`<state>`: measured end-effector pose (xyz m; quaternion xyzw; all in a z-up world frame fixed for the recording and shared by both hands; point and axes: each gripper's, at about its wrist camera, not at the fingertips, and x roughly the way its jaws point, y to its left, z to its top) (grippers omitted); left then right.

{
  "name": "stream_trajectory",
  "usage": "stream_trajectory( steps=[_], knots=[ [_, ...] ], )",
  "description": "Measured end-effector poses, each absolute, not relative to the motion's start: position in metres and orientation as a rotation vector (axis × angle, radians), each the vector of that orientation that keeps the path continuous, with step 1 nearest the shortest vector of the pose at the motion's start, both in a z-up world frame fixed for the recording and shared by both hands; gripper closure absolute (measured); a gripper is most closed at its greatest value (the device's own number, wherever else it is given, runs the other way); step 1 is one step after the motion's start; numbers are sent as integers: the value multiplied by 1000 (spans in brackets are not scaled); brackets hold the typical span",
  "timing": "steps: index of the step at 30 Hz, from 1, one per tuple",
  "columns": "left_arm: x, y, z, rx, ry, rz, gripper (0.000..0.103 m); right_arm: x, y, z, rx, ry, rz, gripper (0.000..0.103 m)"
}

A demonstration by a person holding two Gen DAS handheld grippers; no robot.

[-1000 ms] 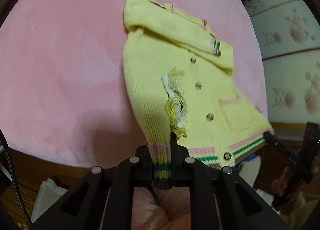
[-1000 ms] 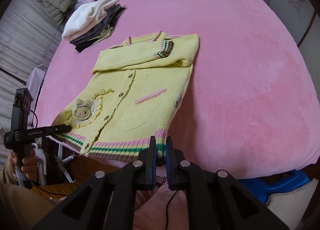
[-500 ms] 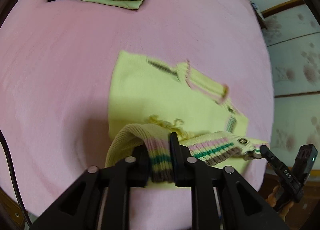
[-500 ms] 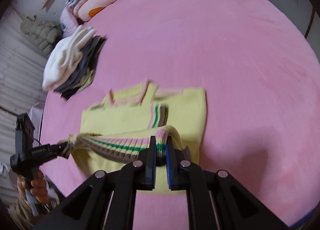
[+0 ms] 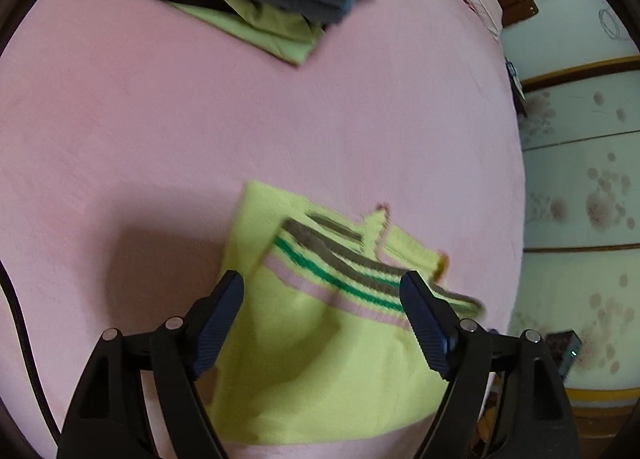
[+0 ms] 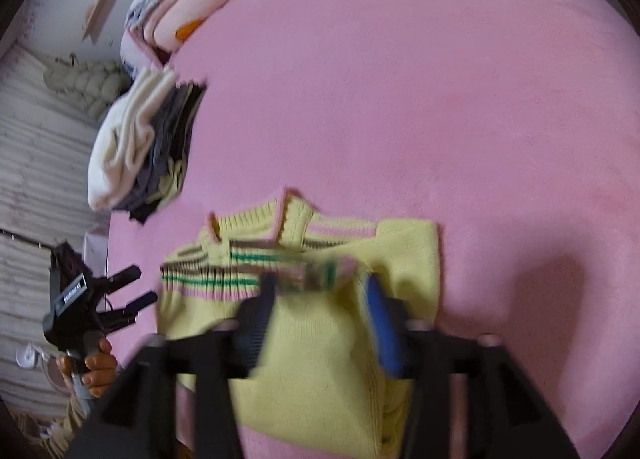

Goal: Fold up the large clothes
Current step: 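Lift the hem with both tools and fold it over toward the collar, then lay the hem down on the collar and open both tools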

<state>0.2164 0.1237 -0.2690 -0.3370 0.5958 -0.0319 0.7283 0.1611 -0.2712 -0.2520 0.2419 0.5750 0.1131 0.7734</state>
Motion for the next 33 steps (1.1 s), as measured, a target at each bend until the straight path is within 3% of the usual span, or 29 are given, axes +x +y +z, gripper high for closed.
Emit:
stream_trajectory(
  steps=[6, 13, 15, 17, 21, 23, 25, 26, 27, 33],
  knots=[
    [222, 113, -268, -528, 1298, -71, 28, 165, -260, -249, 358, 1233, 257, 49],
    [228, 89, -275, -241, 1288, -131, 46, 176, -250, -268, 189, 1240, 258, 49],
    [229, 87, -278, -219, 1295, -138, 62, 181, -246, -271, 160, 1236, 257, 50],
    [230, 84, -280, -191, 1296, -145, 67, 183, -241, -273, 130, 1237, 255, 50],
    [231, 76, -278, -119, 1281, -145, 67, 181, -231, -273, 73, 1230, 275, 53],
    [232, 71, -280, -79, 1279, -142, 67, 179, -228, -274, 55, 1229, 282, 58],
    [232, 67, -282, -37, 1278, -133, 71, 178, -225, -277, 36, 1233, 285, 77],
    [232, 64, -283, -13, 1273, -124, 86, 178, -224, -279, 28, 1236, 287, 86],
    [232, 61, -283, -1, 1268, -118, 89, 178, -224, -280, 27, 1241, 292, 96],
    [229, 53, -259, -6, 1192, -45, 93, 171, -230, -264, 67, 1196, 242, 96]
  ],
)
